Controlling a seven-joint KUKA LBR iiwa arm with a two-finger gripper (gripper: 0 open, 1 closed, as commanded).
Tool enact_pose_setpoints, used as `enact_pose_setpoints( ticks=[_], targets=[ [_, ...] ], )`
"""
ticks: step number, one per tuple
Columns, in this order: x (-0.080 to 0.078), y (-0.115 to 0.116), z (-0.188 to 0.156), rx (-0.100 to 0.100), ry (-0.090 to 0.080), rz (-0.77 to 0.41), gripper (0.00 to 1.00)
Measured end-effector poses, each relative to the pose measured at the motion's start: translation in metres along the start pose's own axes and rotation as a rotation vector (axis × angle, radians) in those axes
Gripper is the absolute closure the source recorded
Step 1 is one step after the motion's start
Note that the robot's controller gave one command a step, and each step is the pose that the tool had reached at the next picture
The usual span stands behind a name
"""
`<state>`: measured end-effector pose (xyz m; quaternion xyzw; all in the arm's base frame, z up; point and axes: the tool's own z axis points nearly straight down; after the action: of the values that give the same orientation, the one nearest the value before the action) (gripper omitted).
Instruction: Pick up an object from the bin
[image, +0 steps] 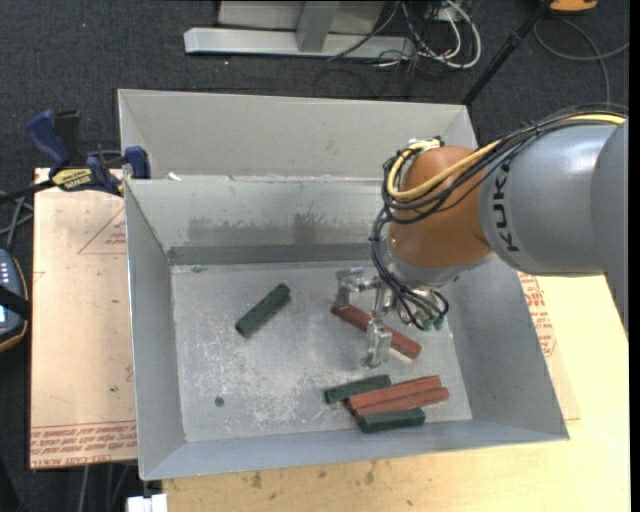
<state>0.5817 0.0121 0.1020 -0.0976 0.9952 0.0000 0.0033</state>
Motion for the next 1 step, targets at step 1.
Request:
enact_pose_setpoints(
  ticks=[1],
  targets=[
    [-0.0299, -0.0184, 0.0178, -0.003, 0.009, -0.011, 0.0]
  ],
)
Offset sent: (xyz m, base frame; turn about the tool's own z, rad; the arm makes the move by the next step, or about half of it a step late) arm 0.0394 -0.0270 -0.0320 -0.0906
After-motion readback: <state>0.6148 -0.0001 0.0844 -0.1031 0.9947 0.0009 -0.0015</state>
